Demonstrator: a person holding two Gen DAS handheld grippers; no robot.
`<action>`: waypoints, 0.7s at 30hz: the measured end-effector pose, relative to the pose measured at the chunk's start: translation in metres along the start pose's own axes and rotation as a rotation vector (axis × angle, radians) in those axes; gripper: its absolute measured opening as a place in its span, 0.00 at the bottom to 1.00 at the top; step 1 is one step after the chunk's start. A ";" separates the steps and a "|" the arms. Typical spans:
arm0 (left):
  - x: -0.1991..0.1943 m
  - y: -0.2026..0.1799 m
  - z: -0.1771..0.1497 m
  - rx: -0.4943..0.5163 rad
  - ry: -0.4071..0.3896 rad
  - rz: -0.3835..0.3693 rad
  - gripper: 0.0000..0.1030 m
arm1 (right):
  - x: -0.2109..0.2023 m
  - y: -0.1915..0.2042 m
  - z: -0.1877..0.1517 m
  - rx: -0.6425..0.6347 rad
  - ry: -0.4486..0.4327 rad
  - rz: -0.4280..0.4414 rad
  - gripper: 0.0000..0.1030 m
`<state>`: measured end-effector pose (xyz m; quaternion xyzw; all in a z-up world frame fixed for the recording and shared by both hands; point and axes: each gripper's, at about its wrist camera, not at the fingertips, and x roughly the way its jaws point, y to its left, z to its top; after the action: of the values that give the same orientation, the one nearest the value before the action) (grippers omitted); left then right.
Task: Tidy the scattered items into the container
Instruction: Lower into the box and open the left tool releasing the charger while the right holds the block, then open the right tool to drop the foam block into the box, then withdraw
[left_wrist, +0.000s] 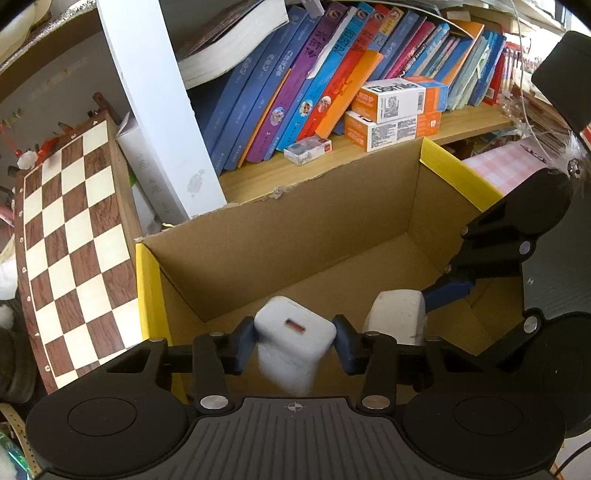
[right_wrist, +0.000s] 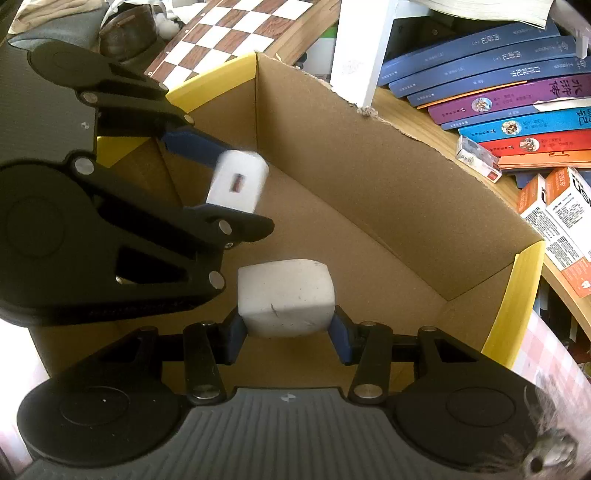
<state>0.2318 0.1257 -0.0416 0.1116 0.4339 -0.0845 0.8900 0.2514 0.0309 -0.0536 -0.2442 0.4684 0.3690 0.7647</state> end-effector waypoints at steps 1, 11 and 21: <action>0.000 0.000 0.000 0.000 0.000 0.001 0.41 | 0.000 0.000 0.000 0.000 0.000 -0.001 0.44; -0.005 0.002 0.001 -0.016 -0.019 0.008 0.31 | -0.003 0.001 0.001 0.000 -0.001 -0.013 0.45; -0.044 0.001 -0.002 -0.046 -0.111 0.058 0.56 | -0.022 0.002 -0.003 0.007 -0.031 -0.032 0.57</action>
<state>0.2036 0.1293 -0.0079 0.0989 0.3824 -0.0546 0.9171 0.2418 0.0228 -0.0347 -0.2430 0.4536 0.3587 0.7788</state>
